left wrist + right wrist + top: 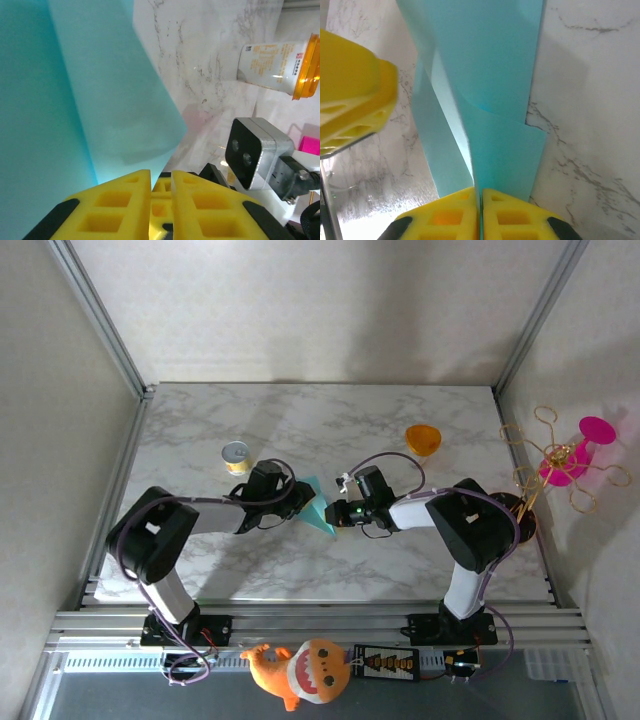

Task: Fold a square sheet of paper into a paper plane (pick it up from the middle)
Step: Fourth fold the wing at the center of the table.

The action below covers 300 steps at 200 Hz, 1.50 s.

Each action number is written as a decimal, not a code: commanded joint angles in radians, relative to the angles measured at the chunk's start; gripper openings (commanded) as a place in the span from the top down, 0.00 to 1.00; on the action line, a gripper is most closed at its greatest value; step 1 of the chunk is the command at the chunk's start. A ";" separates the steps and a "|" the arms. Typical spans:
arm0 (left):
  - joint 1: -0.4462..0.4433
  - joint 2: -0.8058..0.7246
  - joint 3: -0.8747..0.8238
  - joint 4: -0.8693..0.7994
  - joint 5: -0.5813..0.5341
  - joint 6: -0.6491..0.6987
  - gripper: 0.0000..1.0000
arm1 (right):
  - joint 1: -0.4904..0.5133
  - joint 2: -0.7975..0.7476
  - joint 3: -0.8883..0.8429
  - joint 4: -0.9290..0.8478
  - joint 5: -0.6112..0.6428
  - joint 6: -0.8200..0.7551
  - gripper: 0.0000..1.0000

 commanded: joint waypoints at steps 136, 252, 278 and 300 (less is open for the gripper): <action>-0.008 0.112 0.043 0.007 -0.009 -0.001 0.93 | -0.007 0.043 0.029 -0.124 -0.007 -0.038 0.79; -0.005 0.094 0.037 0.008 0.003 0.004 0.93 | -0.008 -0.048 0.072 -0.184 -0.049 -0.035 0.71; -0.005 0.090 0.031 0.019 0.011 0.001 0.93 | -0.008 -0.069 0.079 -0.200 -0.037 -0.033 0.70; -0.005 0.089 0.031 0.025 0.015 -0.001 0.92 | -0.008 -0.082 0.082 -0.211 -0.038 -0.033 0.69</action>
